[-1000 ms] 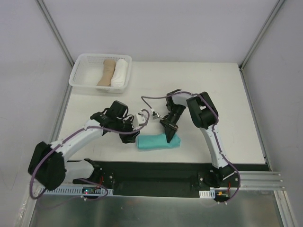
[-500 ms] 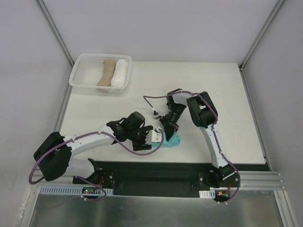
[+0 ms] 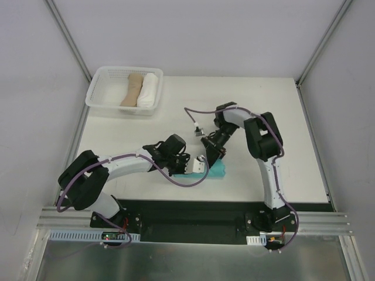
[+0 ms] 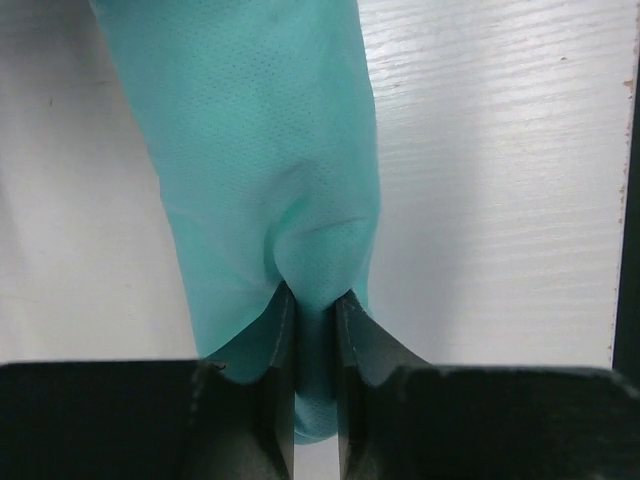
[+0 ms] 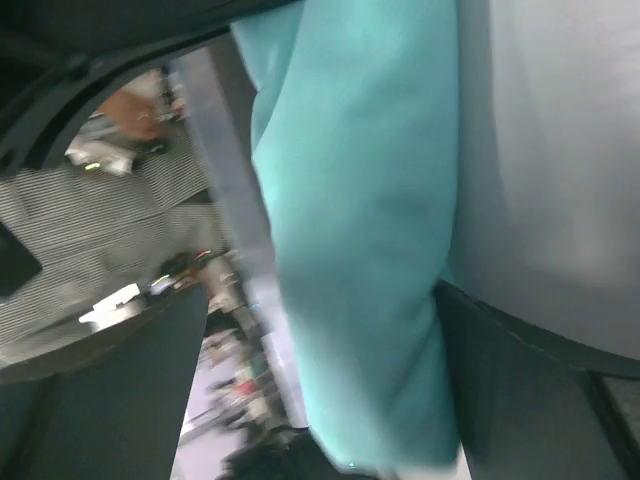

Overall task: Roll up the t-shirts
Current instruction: Roll the T-shirt to the center of the board.

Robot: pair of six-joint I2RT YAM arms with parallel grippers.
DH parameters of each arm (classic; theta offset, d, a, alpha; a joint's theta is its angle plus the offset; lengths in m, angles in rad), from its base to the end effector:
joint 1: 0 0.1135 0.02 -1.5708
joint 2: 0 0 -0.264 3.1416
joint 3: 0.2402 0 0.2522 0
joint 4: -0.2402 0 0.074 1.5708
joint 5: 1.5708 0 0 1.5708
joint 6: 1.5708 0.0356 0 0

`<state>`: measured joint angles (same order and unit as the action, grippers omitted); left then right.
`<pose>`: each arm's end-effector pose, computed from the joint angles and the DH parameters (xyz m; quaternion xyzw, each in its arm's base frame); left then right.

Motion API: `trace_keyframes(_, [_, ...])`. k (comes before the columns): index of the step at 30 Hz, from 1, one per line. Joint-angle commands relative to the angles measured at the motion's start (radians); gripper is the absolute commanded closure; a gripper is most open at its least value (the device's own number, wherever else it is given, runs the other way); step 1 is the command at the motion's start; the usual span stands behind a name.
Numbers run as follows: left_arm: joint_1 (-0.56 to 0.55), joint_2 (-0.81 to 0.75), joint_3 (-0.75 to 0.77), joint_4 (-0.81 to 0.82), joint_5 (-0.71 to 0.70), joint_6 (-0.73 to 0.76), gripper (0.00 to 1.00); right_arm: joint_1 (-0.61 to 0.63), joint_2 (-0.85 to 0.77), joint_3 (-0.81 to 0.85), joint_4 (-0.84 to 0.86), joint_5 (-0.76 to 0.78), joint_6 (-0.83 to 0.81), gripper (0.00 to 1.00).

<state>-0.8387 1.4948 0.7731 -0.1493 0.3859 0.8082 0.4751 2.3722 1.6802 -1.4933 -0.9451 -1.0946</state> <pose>0.1855 -0.2264 0.1781 0.7209 0.5784 -0.1852 0.3337 0.3264 0.2003 0.1096 0.5024 -0.6978 -0.4953 0.1242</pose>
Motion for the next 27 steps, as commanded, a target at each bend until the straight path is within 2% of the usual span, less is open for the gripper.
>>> trace_keyframes(1, [0.036,0.025,0.034,-0.101,0.066,0.060,0.94,-0.223,-0.180,0.013,-0.006,0.065,-0.089,0.04])
trace_keyframes(3, [0.047,0.030,0.052,-0.144,0.105,0.074,0.95,-0.326,-0.318,0.048,0.027,0.040,-0.099,0.04])
trace_keyframes(5, [0.052,0.036,0.067,-0.171,0.140,0.077,0.96,-0.381,-0.445,0.018,0.170,0.092,-0.032,0.04])
trace_keyframes(6, [0.058,0.048,0.090,-0.209,0.155,0.075,0.96,-0.423,-0.616,-0.038,0.280,0.132,0.037,0.04])
trace_keyframes(7, [0.067,0.054,0.104,-0.222,0.166,0.072,0.96,-0.441,-0.746,-0.121,0.617,0.188,0.118,0.04])
trace_keyframes(8, [0.073,0.061,0.126,-0.231,0.191,0.057,0.97,-0.460,-0.860,-0.360,0.807,0.268,0.251,0.04])
trace_keyframes(9, [0.078,0.067,0.135,-0.248,0.203,0.052,0.97,-0.472,-1.053,-0.467,1.128,0.267,0.287,0.04])
trace_keyframes(11, [0.081,0.076,0.162,-0.268,0.221,0.048,0.98,-0.472,-1.143,-0.668,1.307,0.282,0.427,0.04])
trace_keyframes(12, [0.081,0.091,0.175,-0.298,0.244,0.046,0.98,-0.472,-1.154,-0.654,1.294,0.257,0.499,0.04])
trace_keyframes(13, [0.082,0.102,0.189,-0.318,0.263,0.043,0.98,-0.472,-1.118,-0.622,1.116,0.182,0.463,0.04])
trace_keyframes(14, [0.088,0.111,0.216,-0.337,0.277,0.040,0.98,-0.472,-1.078,-0.532,0.981,0.004,0.397,0.04])
trace_keyframes(15, [0.090,0.131,0.227,-0.349,0.286,0.031,0.98,-0.387,-1.052,-0.502,0.770,0.041,0.287,0.04])
trace_keyframes(16, [0.093,0.137,0.236,-0.369,0.304,0.023,0.98,-0.331,-1.068,-0.505,0.743,0.119,0.260,0.04])
trace_keyframes(17, [0.099,0.145,0.253,-0.374,0.312,0.016,0.98,-0.291,-1.111,-0.549,0.752,0.182,0.210,0.04])
trace_keyframes(18, [0.101,0.154,0.259,-0.378,0.317,0.013,0.97,-0.242,-1.163,-0.665,0.842,0.207,0.176,0.04])
trace_keyframes(19, [0.102,0.159,0.264,-0.386,0.321,0.014,0.97,-0.219,-1.276,-0.736,0.887,0.241,0.133,0.04])
trace_keyframes(21, [0.107,0.173,0.278,-0.394,0.323,0.014,0.97,-0.141,-1.350,-0.848,0.921,0.307,0.070,0.04])
trace_keyframes(23, [0.112,0.183,0.294,-0.415,0.326,0.009,0.97,-0.092,-1.416,-0.893,0.909,0.339,0.000,0.04])
trace_keyframes(27, [0.147,0.223,0.328,-0.444,0.347,-0.017,0.97,0.052,-1.541,-1.074,1.078,0.414,-0.047,0.04])
